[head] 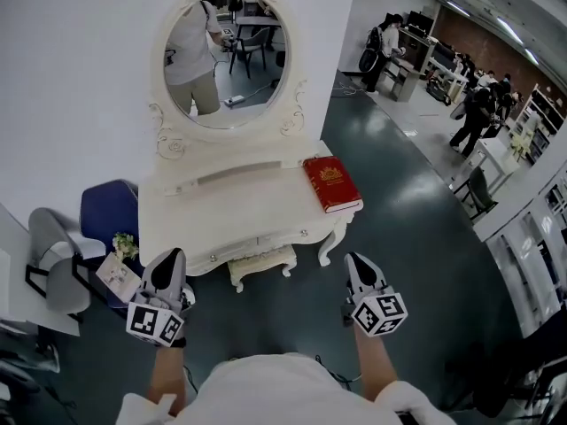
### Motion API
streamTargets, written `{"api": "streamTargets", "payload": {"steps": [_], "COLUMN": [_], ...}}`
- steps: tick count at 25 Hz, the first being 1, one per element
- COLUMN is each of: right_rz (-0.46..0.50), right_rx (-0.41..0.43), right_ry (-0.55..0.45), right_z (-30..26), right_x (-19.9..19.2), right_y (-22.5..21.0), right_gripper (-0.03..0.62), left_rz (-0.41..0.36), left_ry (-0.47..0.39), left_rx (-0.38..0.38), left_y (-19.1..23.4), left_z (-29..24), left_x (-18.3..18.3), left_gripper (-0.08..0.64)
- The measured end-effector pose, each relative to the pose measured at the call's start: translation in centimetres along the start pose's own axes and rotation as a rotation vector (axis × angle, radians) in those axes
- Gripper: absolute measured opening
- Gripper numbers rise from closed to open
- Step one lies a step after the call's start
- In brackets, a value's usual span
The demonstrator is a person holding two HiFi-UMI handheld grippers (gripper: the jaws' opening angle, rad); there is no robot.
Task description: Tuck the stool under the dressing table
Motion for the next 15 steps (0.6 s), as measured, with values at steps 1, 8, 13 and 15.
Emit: {"api": "streamTargets", "payload": {"steps": [1, 8, 13, 15], "right_rz": [-0.007, 0.041, 0.059, 0.069], "right_rx": [-0.001, -0.025, -0.017, -0.015], "right_ry": [-0.01, -0.012, -0.008, -0.004], "right_z": [0.0, 1.4, 1.1, 0.7], "right_x": [0.4, 3.0, 4.5, 4.7], "right_y": [0.0, 0.5, 1.6, 2.0], "right_gripper": [0.002, 0.002, 0.002, 0.002], "left_rz": [-0.004, -0.04, -0.033, -0.028], "left_ry": [-0.01, -0.015, -0.015, -0.018], "left_rx": [0.014, 0.076, 0.093, 0.096], "left_y": [0.6, 3.3, 3.9, 4.2], "left_z": [0.3, 2.6, 2.6, 2.5], "left_x": [0.6, 2.5, 2.2, 2.2], "left_gripper": [0.015, 0.015, 0.015, 0.015]}}
Point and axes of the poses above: the fingertips, and each gripper's own axes: z backward along the fingers, y to its left, x out of its top, the point moved 2 cm from there along z, backward along the fingers, and after that the axes turned 4 degrees about -y, right-handed, at the moved point
